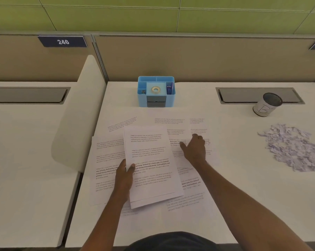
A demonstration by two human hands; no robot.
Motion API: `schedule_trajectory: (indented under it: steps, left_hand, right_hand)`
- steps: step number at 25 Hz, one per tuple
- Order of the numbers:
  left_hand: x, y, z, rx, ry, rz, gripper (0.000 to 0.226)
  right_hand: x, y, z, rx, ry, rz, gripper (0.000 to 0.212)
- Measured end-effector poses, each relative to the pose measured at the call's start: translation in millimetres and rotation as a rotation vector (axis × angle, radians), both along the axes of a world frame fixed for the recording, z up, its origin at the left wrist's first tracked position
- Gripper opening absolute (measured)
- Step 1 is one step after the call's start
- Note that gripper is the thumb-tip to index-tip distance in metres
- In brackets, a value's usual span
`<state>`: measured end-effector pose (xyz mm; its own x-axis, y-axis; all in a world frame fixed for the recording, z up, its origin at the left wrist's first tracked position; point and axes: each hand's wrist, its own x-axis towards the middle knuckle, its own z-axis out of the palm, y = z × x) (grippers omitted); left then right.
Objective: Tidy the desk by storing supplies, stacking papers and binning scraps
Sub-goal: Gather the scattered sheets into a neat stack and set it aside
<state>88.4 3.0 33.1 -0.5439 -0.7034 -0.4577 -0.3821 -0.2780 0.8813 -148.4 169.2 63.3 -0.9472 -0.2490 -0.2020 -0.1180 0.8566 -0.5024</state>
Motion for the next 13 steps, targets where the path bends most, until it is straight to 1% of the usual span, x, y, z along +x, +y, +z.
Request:
schedule_trajectory:
  steps: [6, 9, 13]
  left_hand:
    - [-10, -3, 3, -0.002, -0.002, -0.031, 0.033]
    - [-9, -3, -4, 0.001, -0.013, -0.028, 0.035]
    - [-7, -4, -13, 0.010, -0.051, -0.028, 0.038]
  right_hand:
    - [-9, -28, -11, 0.225, -0.033, -0.060, 0.092]
    - [-14, -32, -13, 0.241, -0.073, -0.075, 0.099]
    - [-24, -36, -11, 0.216, -0.153, -0.128, 0.097]
